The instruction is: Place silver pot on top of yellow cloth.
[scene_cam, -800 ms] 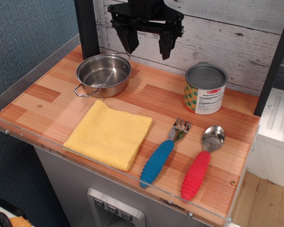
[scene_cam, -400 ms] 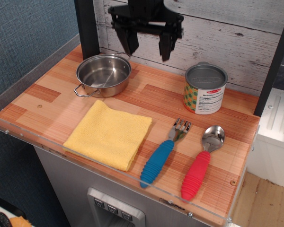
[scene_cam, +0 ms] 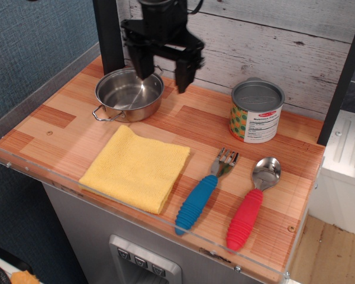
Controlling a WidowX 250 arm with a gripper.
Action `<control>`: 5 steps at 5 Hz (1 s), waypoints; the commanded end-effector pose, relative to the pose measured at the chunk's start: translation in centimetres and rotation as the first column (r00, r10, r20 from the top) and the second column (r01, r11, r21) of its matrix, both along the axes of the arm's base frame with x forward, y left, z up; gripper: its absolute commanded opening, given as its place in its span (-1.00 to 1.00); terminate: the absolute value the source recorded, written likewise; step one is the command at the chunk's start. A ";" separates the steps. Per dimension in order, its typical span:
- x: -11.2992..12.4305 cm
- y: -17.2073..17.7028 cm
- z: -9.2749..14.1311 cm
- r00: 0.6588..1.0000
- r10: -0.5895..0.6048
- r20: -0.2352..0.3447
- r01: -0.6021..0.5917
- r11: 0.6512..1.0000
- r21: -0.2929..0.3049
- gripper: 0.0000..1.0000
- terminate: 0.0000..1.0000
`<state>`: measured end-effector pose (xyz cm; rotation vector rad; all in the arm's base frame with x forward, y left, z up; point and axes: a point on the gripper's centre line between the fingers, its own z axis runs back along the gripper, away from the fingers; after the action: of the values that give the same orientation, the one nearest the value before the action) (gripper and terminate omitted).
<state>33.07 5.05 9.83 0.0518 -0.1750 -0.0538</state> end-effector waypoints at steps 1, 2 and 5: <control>0.6 3.5 -0.4 0.996 -0.087 0.014 0.085 0.994 0.071 1.00 -1.00; 0.8 4.3 -1.5 0.993 -0.121 0.007 0.120 0.989 0.083 1.00 -1.00; 2.1 4.8 -4.2 0.988 -0.154 0.011 0.152 0.984 0.098 1.00 -1.00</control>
<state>34.57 9.37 4.09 0.1159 -0.1509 -0.2121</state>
